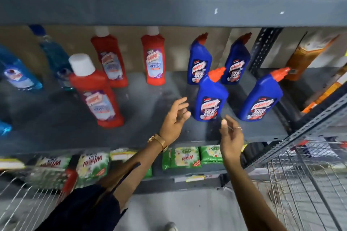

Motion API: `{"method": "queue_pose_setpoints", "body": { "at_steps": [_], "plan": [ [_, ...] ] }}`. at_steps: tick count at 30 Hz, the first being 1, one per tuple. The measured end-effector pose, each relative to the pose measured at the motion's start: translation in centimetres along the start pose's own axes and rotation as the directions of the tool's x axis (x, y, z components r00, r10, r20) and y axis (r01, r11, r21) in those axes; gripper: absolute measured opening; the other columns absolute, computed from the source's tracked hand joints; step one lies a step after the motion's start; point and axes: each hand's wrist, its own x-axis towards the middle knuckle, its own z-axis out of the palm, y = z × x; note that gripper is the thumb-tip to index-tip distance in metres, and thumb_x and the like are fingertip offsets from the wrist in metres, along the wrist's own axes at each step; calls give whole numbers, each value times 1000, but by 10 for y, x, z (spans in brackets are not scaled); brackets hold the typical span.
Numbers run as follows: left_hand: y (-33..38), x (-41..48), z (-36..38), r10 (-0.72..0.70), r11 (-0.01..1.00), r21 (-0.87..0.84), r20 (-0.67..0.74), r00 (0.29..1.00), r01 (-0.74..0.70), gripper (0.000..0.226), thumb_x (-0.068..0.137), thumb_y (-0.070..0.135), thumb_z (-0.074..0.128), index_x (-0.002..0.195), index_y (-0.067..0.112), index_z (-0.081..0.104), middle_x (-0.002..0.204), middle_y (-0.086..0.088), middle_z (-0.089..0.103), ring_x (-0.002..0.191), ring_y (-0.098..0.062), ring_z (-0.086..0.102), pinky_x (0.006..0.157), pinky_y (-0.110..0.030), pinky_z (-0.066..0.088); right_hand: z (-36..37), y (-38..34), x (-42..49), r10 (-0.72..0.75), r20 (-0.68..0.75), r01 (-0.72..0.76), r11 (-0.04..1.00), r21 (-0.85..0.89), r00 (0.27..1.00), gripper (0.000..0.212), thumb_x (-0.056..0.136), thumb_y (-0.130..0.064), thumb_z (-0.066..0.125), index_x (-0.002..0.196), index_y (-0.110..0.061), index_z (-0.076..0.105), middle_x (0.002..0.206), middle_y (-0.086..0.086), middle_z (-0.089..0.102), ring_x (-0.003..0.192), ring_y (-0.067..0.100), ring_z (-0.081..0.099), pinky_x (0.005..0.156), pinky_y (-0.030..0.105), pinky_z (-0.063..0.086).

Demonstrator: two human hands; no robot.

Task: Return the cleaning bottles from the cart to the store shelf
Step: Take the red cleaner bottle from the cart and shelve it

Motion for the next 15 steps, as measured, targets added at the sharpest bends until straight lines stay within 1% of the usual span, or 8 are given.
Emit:
{"method": "queue_pose_setpoints", "body": {
  "at_steps": [2,4,6,8,9,11,13,15],
  "plan": [
    [0,-30,-19,6,999,-50,-57,998,-9,39,95,8,50,134,9,42,127,-17,59,104,-17,55,94,-29,48,11,-2,-38,-74,-27,73,997,-33,997,20,97,-18,50,112,-12,61,108,0,66,102,17,62,93,47,51],
    [-1,-64,-44,-9,996,-90,-107,994,-1,34,95,8,48,128,12,45,117,-15,63,100,-23,60,89,-41,52,32,-9,-70,-113,65,118,990,-71,991,19,98,-21,46,108,-18,62,98,-5,67,93,6,62,88,41,51],
    [-5,-103,-72,2,994,-104,-147,989,-18,32,94,7,48,125,11,48,101,-8,69,92,-18,67,82,-33,57,53,-17,-99,-123,172,145,982,-123,977,24,99,-23,41,108,-19,63,92,-3,68,88,6,63,85,31,49],
    [-15,-144,-105,3,999,-35,-224,975,-11,26,95,6,49,120,10,54,86,7,73,77,-9,71,72,-24,57,80,-21,-129,-132,328,194,967,-163,935,25,99,-25,40,109,-21,63,91,-5,69,86,2,62,82,21,46],
    [-21,-167,-128,-15,1000,4,-274,962,17,23,95,8,49,116,10,57,81,8,73,72,-13,71,68,-28,59,100,-22,-149,-130,433,220,961,-165,892,26,99,-25,40,109,-21,64,93,-6,69,87,1,61,83,20,45],
    [-35,-201,-155,-100,995,-34,-353,930,94,18,95,8,49,109,12,60,76,-1,71,67,-25,68,62,-38,60,121,-20,-183,-127,618,283,945,-162,776,26,98,-24,42,109,-19,65,99,1,69,94,12,61,86,27,45],
    [-60,-245,-196,-252,967,-142,-463,850,210,16,95,3,47,106,10,57,73,2,73,63,-19,68,57,-29,58,157,-15,-230,-137,782,360,925,-118,608,25,96,-20,45,105,-12,66,104,10,67,101,25,60,91,37,46],
    [-91,-293,-237,-424,904,-231,-569,704,359,14,96,0,45,105,3,55,70,1,73,52,-6,66,50,-21,55,195,-9,-279,-143,885,404,913,-55,444,23,95,-17,49,102,-7,69,106,13,64,105,27,58,94,37,46]
  ]
}}
